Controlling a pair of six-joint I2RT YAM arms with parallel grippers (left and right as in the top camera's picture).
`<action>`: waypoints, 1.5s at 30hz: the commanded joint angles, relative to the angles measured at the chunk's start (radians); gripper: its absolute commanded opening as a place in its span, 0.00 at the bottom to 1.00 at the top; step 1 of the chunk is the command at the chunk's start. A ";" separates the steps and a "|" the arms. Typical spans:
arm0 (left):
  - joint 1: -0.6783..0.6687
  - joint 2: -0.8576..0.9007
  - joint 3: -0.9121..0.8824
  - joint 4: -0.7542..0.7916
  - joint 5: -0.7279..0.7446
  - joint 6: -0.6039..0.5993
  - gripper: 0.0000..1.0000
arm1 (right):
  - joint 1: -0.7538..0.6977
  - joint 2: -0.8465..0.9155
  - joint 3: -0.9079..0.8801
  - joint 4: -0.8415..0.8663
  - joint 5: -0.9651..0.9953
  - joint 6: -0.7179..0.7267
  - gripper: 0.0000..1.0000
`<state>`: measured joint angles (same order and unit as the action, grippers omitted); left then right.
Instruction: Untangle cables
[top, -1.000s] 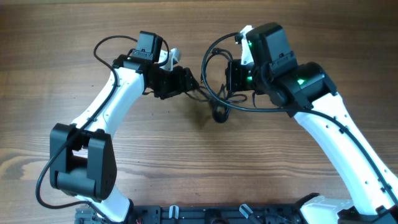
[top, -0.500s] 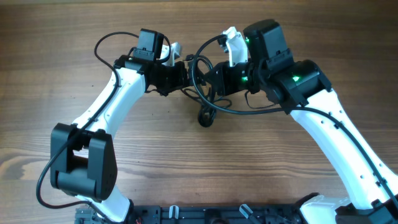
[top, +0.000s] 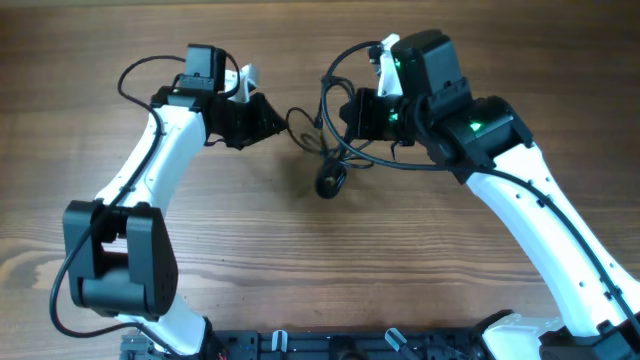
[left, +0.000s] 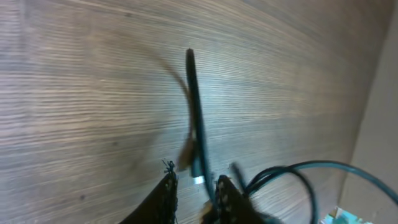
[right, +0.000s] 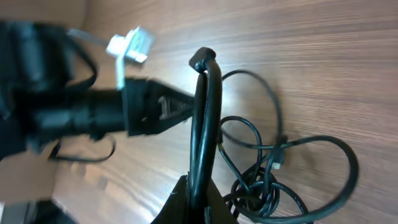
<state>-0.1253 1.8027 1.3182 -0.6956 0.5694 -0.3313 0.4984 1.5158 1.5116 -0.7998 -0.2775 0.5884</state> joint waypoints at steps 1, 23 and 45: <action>0.000 0.011 -0.009 -0.027 -0.105 0.008 0.22 | -0.005 0.007 0.018 -0.012 0.134 0.097 0.04; 0.078 0.009 -0.009 -0.147 -0.261 0.067 0.18 | -0.063 0.266 0.018 0.205 0.320 0.116 0.14; -0.246 -0.098 -0.009 -0.116 -0.116 -0.052 0.41 | -0.278 0.212 0.019 -0.127 0.101 -0.213 0.88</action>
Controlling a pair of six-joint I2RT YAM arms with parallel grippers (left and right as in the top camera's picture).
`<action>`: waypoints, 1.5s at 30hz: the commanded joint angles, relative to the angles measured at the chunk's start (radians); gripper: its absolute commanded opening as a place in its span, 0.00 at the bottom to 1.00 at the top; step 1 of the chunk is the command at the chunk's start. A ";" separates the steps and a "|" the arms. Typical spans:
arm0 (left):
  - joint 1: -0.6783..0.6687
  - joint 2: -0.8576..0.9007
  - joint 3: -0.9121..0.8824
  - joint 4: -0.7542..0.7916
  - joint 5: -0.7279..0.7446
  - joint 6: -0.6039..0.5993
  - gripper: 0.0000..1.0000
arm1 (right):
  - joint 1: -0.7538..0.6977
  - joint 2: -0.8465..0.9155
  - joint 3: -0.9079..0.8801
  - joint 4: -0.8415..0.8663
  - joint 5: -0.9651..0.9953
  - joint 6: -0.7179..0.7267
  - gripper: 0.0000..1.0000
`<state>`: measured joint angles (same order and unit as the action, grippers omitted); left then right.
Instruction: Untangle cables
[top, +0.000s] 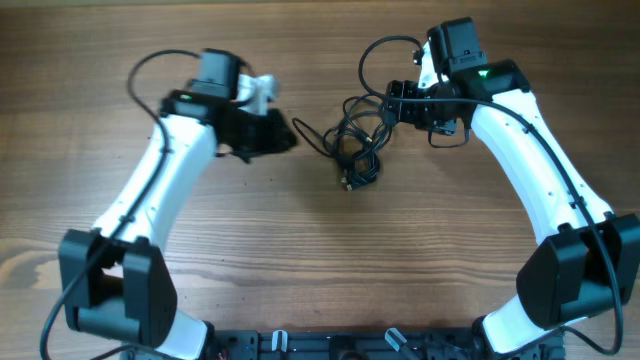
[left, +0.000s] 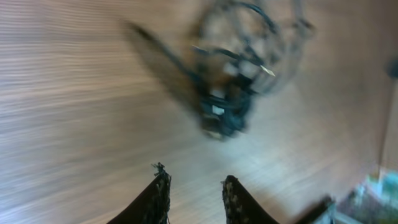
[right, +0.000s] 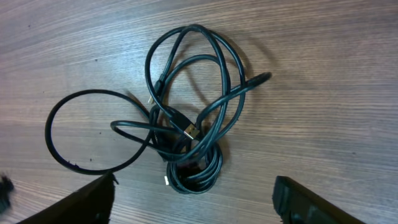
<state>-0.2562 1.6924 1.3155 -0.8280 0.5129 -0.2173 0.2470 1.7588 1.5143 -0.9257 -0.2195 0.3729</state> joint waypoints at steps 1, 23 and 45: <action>-0.154 0.026 -0.006 0.032 -0.086 -0.209 0.41 | -0.043 -0.031 0.016 0.005 0.042 0.008 0.88; -0.394 0.257 -0.006 0.311 -0.391 -0.606 0.42 | -0.258 -0.030 0.015 0.014 -0.089 -0.042 0.89; -0.401 0.382 -0.006 0.324 -0.407 -0.602 0.19 | -0.257 -0.030 0.015 -0.011 -0.090 -0.085 0.89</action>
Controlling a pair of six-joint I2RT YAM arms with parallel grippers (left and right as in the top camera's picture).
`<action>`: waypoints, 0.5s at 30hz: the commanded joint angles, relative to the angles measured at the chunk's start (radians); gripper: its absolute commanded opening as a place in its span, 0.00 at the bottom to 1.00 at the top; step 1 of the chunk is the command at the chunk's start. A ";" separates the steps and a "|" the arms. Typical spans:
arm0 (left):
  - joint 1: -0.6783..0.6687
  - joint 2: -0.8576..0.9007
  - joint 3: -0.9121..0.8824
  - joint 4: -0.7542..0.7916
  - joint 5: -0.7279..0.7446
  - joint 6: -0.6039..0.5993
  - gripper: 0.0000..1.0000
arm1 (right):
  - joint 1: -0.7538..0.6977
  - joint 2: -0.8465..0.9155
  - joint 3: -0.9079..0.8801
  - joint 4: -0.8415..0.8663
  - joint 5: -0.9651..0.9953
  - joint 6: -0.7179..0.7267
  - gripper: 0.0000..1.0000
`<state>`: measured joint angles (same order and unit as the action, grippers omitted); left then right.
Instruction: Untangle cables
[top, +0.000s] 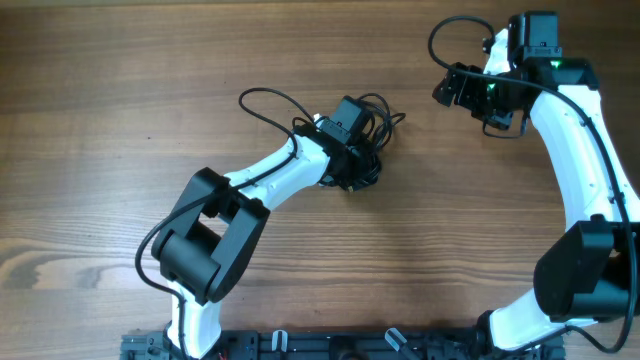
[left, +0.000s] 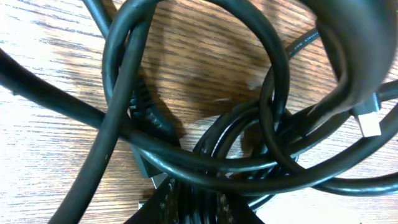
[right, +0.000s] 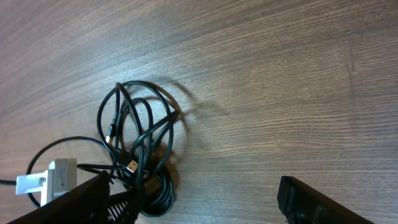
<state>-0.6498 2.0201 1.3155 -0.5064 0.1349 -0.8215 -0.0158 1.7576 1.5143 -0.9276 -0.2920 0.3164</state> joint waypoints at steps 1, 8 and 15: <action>-0.007 0.056 -0.006 0.003 -0.033 0.002 0.18 | 0.006 -0.029 0.015 -0.010 -0.018 -0.029 0.89; -0.004 0.053 -0.006 0.038 -0.039 0.006 0.04 | 0.043 -0.029 0.015 -0.036 -0.146 -0.130 0.88; 0.077 -0.067 -0.006 0.030 -0.039 0.006 0.04 | 0.063 -0.029 0.015 -0.106 -0.274 -0.233 0.88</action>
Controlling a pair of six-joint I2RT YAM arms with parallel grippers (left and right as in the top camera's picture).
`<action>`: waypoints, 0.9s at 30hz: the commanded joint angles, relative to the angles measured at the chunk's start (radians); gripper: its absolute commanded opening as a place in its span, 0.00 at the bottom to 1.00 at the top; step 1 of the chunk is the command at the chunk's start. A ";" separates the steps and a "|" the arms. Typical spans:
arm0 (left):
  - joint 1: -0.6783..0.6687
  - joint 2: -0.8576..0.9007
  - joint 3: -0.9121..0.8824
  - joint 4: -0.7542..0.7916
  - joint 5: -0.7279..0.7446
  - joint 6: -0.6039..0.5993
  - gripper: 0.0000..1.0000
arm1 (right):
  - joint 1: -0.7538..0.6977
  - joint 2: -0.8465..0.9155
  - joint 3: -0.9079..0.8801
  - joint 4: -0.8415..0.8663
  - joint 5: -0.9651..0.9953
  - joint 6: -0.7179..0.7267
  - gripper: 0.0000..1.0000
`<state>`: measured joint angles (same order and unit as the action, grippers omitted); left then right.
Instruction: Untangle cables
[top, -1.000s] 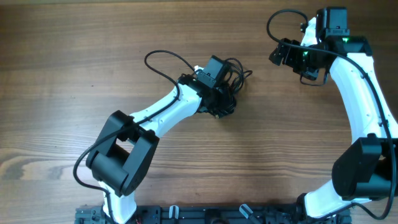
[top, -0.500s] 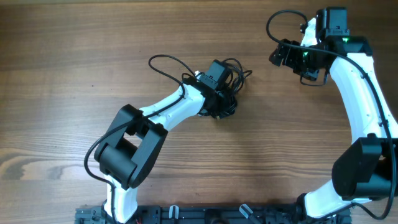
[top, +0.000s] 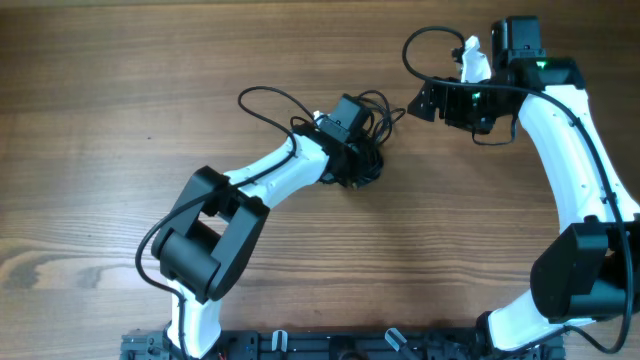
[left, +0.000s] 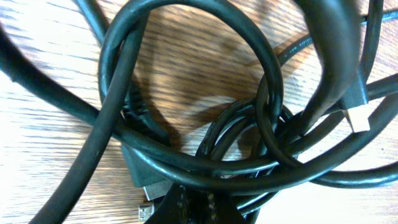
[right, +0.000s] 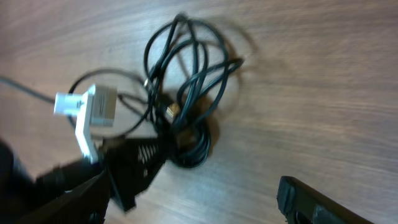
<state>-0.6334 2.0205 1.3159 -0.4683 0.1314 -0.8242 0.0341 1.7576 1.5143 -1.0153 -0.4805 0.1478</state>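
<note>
A tangle of black cables (top: 368, 128) lies on the wooden table (top: 150, 70), with one loose loop (top: 262, 98) reaching left. My left gripper (top: 360, 168) is down in the coil; in the left wrist view its fingertips (left: 177, 202) sit close together with a strand pinched between them, and thick cables (left: 119, 93) and a USB plug (left: 356, 118) cross just ahead. My right gripper (top: 418, 101) hovers just right of the tangle. It stands wide open (right: 199, 199) and empty, with the coil (right: 194, 144) ahead of it.
A black rail (top: 330, 345) runs along the table's front edge. The left arm's white camera mount (right: 87, 112) shows beside the tangle in the right wrist view. The right arm's own wire loops above its wrist (top: 425, 45).
My right gripper has moved left, nearer the tangle, still wide open. My left gripper stays in the coil, its fingers drawn a little closer on the strand.
Both grippers held cables up between them over the middle of the table. Then both were open and apart, with the tangle lying on the wood. Then my left gripper was down in the coil and the right far off; now the right is back close.
</note>
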 joint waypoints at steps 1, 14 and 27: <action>0.078 -0.096 -0.006 -0.015 -0.036 0.008 0.04 | 0.021 -0.029 0.015 -0.024 -0.084 -0.068 0.87; 0.126 -0.186 -0.006 -0.117 0.044 0.007 0.04 | 0.247 0.071 0.015 0.018 0.021 0.038 0.51; 0.117 -0.186 -0.007 -0.117 0.111 -0.108 0.04 | 0.273 0.246 0.015 0.109 -0.027 0.098 0.40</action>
<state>-0.5114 1.8530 1.3128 -0.6033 0.1875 -0.8780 0.3004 1.9682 1.5146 -0.9367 -0.4709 0.2161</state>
